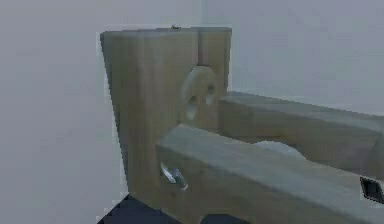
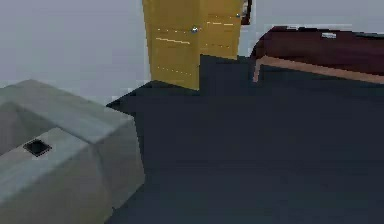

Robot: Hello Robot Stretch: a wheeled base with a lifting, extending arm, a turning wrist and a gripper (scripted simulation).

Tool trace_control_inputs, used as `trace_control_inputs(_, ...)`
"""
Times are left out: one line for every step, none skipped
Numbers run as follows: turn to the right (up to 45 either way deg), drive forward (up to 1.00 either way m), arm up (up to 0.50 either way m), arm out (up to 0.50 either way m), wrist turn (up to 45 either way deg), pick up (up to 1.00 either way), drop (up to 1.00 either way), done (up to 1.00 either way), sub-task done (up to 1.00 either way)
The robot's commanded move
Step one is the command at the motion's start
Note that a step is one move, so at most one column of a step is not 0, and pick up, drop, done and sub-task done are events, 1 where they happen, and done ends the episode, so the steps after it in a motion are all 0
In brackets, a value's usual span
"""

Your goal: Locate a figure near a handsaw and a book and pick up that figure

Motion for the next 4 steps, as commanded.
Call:
trace_control_inputs(45.0,0.00,0.00,0.00,0.0,0.00,0.00,0.00,0.00)
trace_control_inputs(45.0,0.00,0.00,0.00,0.0,0.00,0.00,0.00,0.00)
trace_control_inputs(6.0,0.00,0.00,0.00,0.0,0.00,0.00,0.00,0.00)
trace_control_inputs(0.0,1.00,0.00,0.00,0.0,0.00,0.00,0.00,0.00)
